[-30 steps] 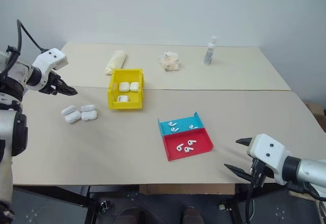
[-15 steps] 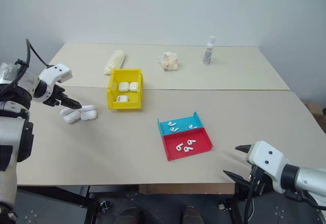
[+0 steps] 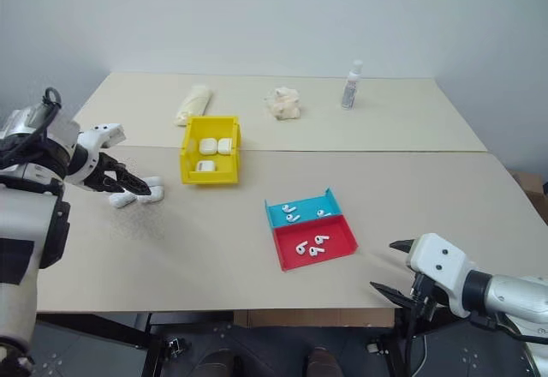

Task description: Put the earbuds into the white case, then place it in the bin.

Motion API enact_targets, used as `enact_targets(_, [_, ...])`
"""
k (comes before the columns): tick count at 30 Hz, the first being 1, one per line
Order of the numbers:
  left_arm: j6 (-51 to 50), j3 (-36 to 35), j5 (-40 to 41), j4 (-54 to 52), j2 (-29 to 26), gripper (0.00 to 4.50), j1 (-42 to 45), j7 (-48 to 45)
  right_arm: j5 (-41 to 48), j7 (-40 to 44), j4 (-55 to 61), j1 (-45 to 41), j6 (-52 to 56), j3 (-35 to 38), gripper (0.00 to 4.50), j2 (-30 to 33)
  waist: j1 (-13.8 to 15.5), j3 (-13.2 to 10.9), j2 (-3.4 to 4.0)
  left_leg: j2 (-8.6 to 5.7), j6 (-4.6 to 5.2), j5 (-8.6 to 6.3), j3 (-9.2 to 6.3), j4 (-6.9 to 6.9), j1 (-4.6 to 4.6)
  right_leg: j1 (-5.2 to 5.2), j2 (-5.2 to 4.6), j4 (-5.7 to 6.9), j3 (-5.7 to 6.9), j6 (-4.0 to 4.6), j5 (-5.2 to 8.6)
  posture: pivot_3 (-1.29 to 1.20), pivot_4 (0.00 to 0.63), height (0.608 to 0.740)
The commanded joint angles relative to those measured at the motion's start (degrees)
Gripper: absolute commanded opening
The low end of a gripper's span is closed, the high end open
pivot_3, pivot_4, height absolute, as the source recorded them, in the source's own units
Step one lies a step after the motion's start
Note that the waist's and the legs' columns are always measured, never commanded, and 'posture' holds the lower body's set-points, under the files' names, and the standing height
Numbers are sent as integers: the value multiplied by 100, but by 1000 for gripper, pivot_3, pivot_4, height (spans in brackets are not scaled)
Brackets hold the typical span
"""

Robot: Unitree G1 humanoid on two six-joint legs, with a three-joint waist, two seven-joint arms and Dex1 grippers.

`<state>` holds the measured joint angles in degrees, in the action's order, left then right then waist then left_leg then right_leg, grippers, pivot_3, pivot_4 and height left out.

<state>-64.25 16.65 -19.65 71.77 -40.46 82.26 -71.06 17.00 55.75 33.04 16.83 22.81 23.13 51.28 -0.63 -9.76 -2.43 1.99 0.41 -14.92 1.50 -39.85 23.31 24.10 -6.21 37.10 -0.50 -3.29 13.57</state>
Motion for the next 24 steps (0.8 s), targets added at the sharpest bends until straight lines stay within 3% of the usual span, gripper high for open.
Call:
enact_targets(1, [-150, -213, 217, -114, 108, 4044, -42, 518, 9, -61, 68, -13, -104, 104, 4500, -3, 0, 0, 0, 0, 0, 0, 0, 0, 0, 0, 0, 0, 0, 0, 0, 0, 150, 740])
enact_targets(15, [-207, -1238, 960, 9, 349, 4044, 35, 2656, 8, -207, 227, 285, -96, 211, 4500, -112, 4, 0, -1, -1, -1, 0, -1, -1, -3, 0, 0, 0, 0, 0, 0, 0, 150, 740])
enact_targets(24, [-147, -1547, 1206, 67, 492, 4044, -78, 3340, -18, -240, 220, 319, -82, 242, 4500, -96, 49, 0, -1, -3, -3, 2, 0, -2, -2, -3, 0, 1, 1, 0, 0, 0, 150, 740])
